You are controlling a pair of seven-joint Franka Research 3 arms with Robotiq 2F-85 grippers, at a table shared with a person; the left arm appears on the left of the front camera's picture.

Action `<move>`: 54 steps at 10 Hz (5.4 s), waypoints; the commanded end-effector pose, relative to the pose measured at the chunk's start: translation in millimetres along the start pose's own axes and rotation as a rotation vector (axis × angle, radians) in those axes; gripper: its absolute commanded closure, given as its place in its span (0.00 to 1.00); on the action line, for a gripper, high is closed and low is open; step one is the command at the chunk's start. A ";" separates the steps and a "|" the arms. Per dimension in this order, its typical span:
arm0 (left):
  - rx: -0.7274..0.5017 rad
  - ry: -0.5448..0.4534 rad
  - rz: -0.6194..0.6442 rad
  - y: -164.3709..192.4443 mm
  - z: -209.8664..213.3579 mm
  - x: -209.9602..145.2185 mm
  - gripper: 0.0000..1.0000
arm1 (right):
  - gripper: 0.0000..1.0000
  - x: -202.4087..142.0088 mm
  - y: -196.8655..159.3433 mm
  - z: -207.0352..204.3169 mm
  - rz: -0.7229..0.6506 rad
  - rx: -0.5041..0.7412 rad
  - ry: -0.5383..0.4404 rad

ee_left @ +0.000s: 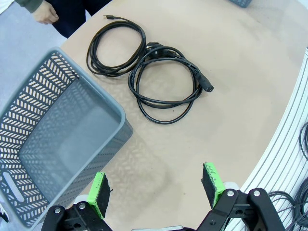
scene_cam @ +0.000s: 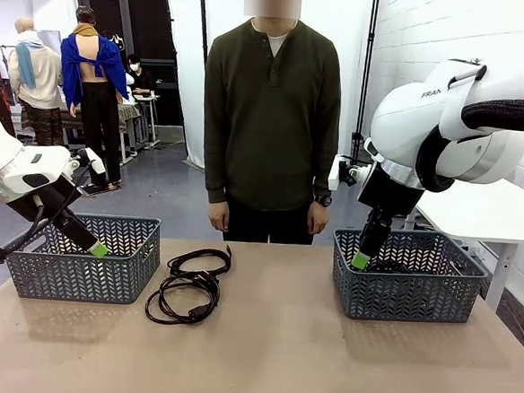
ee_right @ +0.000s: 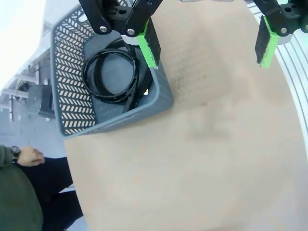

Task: Organize the cables according to human instructions.
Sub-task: Pick up a bundle of cables and place it in the basket indicated by the human.

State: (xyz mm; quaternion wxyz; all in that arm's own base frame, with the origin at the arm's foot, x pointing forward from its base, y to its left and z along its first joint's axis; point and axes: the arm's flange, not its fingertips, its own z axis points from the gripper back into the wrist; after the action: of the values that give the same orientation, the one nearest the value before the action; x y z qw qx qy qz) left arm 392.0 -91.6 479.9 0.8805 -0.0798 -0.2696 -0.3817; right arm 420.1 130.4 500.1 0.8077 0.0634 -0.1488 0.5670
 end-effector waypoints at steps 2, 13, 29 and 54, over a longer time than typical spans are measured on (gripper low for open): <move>-0.013 -0.008 0.012 1.2 0.0 -0.6 0.00 | 0.00 0.5 -1.3 0.0 -0.004 -0.004 0.003; -0.013 -0.008 0.012 1.2 0.0 -0.6 0.00 | 0.00 0.5 -1.3 0.0 -0.004 -0.004 0.003; -0.008 0.028 -0.001 -3.4 -3.6 9.7 0.00 | 0.00 0.5 -1.3 0.0 -0.004 -0.004 0.003; -0.069 0.325 0.234 -67.6 -125.9 145.9 0.00 | 0.00 0.5 -1.3 0.0 -0.004 -0.004 0.003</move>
State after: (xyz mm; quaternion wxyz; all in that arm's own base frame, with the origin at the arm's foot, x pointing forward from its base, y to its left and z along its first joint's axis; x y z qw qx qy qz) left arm 472.8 -265.3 446.2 0.9364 -0.0820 -0.1198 -0.3194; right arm 420.1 130.3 500.2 0.8077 0.0638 -0.1490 0.5669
